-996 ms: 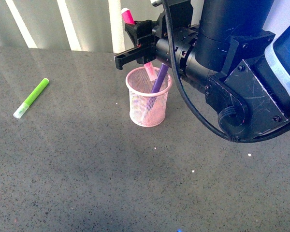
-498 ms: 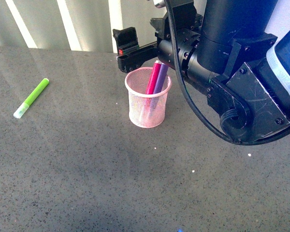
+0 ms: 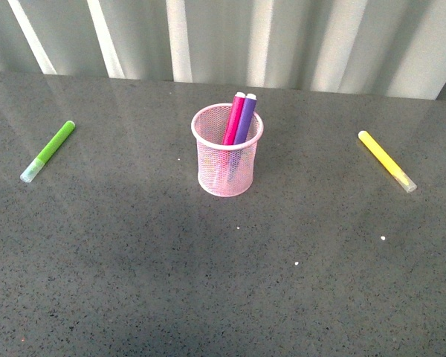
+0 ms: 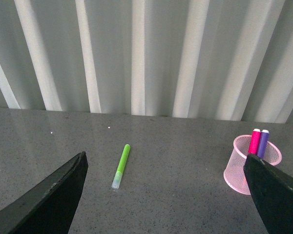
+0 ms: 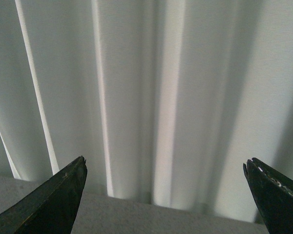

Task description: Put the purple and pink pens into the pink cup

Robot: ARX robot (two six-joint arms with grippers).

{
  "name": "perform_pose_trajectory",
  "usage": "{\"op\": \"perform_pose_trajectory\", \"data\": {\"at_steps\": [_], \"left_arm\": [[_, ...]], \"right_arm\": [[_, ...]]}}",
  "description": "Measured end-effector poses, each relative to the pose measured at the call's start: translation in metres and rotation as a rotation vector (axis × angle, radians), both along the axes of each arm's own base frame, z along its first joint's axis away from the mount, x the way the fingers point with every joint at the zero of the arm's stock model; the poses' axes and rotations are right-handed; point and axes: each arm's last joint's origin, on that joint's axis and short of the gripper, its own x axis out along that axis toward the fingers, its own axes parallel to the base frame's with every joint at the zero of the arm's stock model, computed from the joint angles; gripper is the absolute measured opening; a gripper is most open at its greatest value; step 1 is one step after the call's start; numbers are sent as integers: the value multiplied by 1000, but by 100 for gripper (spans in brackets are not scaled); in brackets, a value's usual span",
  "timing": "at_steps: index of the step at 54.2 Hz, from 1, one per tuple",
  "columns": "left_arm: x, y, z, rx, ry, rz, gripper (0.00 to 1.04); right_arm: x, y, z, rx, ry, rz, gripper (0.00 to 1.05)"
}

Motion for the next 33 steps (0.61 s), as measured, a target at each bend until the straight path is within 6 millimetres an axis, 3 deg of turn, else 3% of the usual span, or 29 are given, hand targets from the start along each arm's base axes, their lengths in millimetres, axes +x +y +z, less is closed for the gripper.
{"op": "perform_pose_trajectory", "data": {"at_steps": [10,15,20,25,30,33], "left_arm": [[0,0,0,0,0,0,98],[0,0,0,0,0,0,98],[0,0,0,0,0,0,98],[0,0,0,0,0,0,98],[0,0,0,0,0,0,98],[0,0,0,0,0,0,98]], "right_arm": [[-68,-38,7,17,-2,-46,98],[-100,-49,-6,9,-5,-89,98],[-119,-55,-25,14,44,-106,96],[-128,-58,-47,23,132,-158,81],[-130,-57,-50,25,153,-179,67],[-133,-53,-49,22,144,-182,52]]}}
